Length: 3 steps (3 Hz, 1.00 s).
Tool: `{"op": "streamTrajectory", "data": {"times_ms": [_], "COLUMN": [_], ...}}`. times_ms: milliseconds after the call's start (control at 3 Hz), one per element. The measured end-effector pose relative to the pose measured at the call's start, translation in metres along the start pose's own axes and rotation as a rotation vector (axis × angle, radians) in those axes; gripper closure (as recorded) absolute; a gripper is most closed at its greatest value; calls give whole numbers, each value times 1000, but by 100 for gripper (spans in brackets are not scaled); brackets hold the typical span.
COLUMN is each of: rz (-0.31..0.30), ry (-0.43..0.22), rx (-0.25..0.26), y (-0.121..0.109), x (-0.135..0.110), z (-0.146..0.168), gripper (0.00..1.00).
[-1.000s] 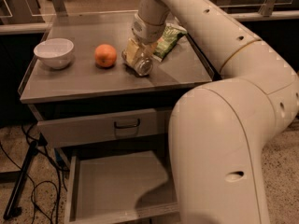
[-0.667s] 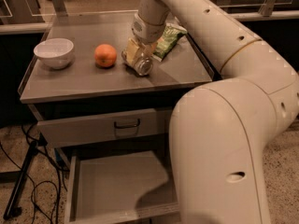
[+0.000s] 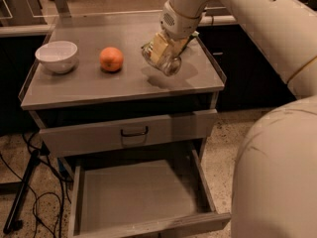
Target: Place 7up can into middle drawer
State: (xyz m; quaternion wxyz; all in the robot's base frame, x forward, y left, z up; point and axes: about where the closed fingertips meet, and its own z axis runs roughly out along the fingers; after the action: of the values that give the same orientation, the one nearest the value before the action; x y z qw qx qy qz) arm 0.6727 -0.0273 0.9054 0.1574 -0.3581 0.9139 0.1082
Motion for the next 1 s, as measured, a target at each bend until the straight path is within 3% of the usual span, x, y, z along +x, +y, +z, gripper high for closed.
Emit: {"op": "streamTrajectory", "data": {"times_ms": [333,667,1000], "rz": [0,-3,26], "ry": [0,13,28], "rx": [0,-9,-22], "y": [0,13,45], "x": [0,17,63], "z": [0,-3,-16], "gripper": [100,100,100]}}
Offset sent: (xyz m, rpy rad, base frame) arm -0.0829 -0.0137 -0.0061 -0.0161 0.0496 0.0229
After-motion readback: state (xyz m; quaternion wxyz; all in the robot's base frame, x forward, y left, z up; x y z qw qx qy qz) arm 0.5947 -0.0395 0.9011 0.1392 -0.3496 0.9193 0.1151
